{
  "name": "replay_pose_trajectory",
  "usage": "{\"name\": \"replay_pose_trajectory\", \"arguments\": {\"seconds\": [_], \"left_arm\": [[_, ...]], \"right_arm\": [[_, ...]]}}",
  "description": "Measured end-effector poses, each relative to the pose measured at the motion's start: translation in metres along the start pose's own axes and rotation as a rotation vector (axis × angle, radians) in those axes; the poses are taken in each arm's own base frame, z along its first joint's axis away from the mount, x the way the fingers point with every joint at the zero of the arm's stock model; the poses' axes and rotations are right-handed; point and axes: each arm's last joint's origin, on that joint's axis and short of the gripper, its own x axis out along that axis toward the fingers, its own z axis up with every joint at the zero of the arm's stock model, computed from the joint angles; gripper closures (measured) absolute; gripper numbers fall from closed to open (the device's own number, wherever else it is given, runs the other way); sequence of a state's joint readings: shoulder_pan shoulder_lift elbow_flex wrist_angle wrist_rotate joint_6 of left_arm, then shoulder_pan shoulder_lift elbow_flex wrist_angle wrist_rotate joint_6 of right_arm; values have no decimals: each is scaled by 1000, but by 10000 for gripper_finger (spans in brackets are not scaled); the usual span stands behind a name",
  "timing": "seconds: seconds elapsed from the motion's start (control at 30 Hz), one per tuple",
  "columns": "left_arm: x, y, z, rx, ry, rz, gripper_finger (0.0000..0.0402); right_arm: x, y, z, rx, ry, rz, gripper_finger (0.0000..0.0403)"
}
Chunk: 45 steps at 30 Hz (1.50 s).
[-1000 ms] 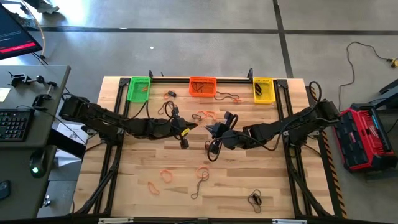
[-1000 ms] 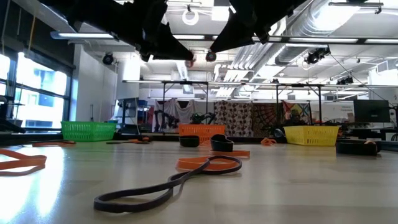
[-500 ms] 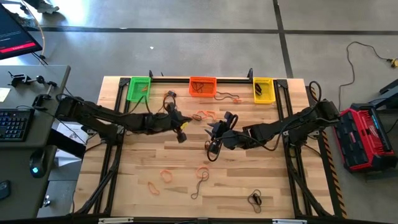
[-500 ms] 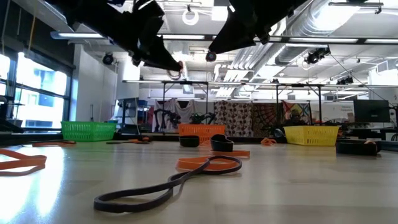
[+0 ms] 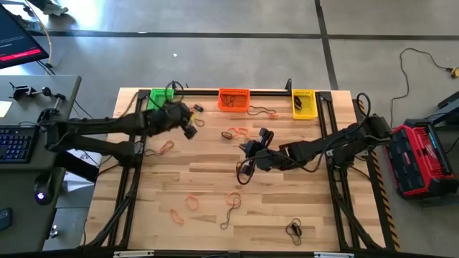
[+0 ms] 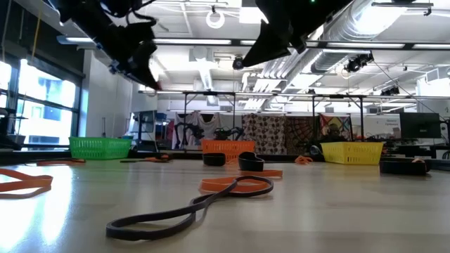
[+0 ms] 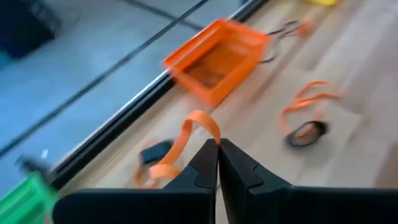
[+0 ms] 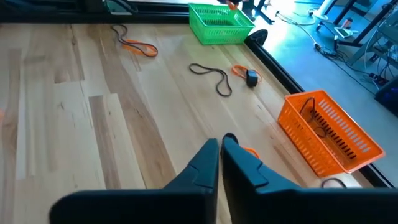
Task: Sort rubber bands into baskets
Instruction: Put the bottom right orange rubber band into the green bin
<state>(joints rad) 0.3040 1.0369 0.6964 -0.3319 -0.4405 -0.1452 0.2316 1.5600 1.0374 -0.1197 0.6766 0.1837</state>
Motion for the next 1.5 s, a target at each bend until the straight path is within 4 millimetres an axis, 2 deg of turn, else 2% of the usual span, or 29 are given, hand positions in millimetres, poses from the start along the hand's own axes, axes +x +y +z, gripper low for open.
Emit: {"name": "replay_pose_trajectory", "arguments": {"seconds": [0.43,0.63,0.87,1.23,1.5], "left_arm": [[11,80,-16,-172,313,173,401],[18,104,-17,-226,390,253,401],[42,122,-26,-248,538,295,401],[81,134,-36,-222,694,289,401],[105,138,-39,-217,768,224,401]], "right_arm": [[7,-8,1,16,13,1,399],[7,-9,1,15,20,19,399],[7,-9,1,14,21,19,399],[7,-9,-1,5,33,17,399],[7,-9,-1,5,33,17,399]]}}
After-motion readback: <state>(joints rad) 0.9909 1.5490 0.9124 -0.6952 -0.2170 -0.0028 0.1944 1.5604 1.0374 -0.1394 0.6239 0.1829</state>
